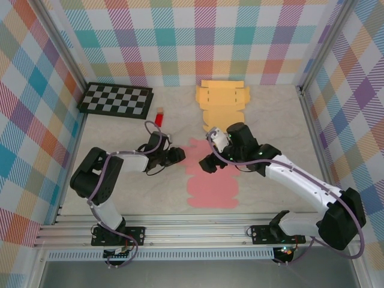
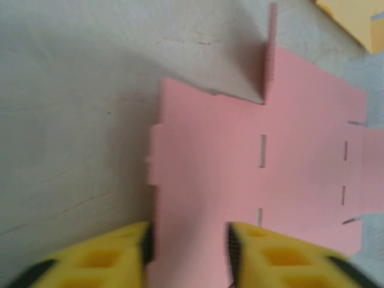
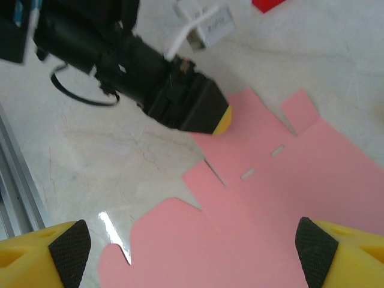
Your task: Fold the paper box
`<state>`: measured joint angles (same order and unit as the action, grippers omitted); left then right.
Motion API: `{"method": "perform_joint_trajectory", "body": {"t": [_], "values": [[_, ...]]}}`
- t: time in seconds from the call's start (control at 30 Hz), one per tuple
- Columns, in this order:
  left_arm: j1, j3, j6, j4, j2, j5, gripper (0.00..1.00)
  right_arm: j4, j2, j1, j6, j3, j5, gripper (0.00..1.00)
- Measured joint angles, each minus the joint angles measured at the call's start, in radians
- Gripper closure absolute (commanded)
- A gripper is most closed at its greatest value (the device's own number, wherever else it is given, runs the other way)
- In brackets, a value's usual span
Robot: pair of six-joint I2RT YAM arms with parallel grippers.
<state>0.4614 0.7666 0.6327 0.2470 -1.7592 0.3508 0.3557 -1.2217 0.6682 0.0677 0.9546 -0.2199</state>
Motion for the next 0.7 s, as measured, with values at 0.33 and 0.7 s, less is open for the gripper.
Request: {"method": "perform_joint_trajectory", "body": {"t": [0.33,0.7], "values": [[0.018,0.05,-0.06,-0.048,0.171,-0.037,1.0,-0.035,0.018,-0.22,0.196,0.05,-0.134,0.13],[0.239,-0.124,-0.556,0.124,0.603,-0.298,1.0,0.344,-0.359,-0.399,0.726,0.48,-0.407,0.37]]}}
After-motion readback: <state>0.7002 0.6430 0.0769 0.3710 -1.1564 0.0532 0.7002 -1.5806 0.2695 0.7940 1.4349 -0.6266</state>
